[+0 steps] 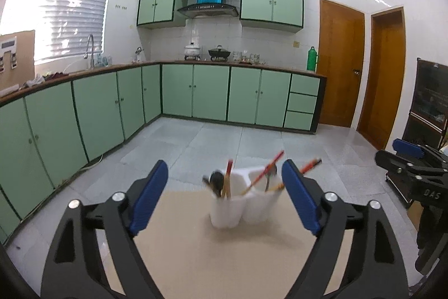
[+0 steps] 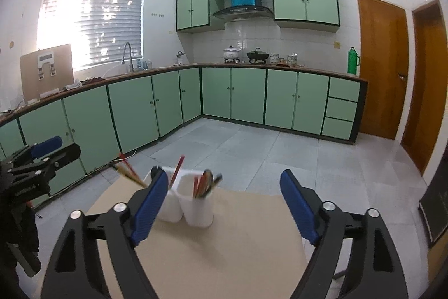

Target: Organize utensils

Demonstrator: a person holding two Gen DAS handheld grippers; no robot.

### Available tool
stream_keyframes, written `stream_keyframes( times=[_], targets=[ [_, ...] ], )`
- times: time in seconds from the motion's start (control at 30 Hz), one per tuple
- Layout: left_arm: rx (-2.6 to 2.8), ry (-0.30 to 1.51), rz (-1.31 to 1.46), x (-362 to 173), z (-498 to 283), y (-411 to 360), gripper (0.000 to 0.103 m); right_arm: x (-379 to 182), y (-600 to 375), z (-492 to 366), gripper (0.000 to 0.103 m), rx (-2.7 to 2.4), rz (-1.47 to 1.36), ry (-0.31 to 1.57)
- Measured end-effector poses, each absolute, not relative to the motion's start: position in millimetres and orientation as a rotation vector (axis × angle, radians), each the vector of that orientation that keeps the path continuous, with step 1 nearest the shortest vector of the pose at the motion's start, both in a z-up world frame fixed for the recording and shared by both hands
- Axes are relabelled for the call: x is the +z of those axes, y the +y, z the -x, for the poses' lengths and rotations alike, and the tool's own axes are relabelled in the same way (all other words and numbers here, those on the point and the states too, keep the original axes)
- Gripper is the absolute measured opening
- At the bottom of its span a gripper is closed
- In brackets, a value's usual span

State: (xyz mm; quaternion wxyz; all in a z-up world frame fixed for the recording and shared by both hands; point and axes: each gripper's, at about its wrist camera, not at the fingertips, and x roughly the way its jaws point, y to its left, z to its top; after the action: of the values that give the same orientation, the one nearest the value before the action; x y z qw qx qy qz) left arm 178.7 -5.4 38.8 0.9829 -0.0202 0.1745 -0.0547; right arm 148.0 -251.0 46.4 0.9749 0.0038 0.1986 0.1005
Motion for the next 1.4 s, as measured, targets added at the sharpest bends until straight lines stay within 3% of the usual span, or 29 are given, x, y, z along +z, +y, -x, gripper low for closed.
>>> stream_keyframes(
  times=[0.3,0.53,1.4],
  targets=[
    [-0.091,0.427,0.053,14,-136,0,0.091,21,-257,-98,0.097,0.208,-0.06,0.426],
    [-0.082,0.418,0.036,13,-102,-6,0.096,21,-254,-69,0.097,0.224,-0.067,0.425],
    [-0.101,0.317,0.001,46,-22,-25,0.096,55,-231,0,0.097,0.27,-0.002,0.335]
  ],
)
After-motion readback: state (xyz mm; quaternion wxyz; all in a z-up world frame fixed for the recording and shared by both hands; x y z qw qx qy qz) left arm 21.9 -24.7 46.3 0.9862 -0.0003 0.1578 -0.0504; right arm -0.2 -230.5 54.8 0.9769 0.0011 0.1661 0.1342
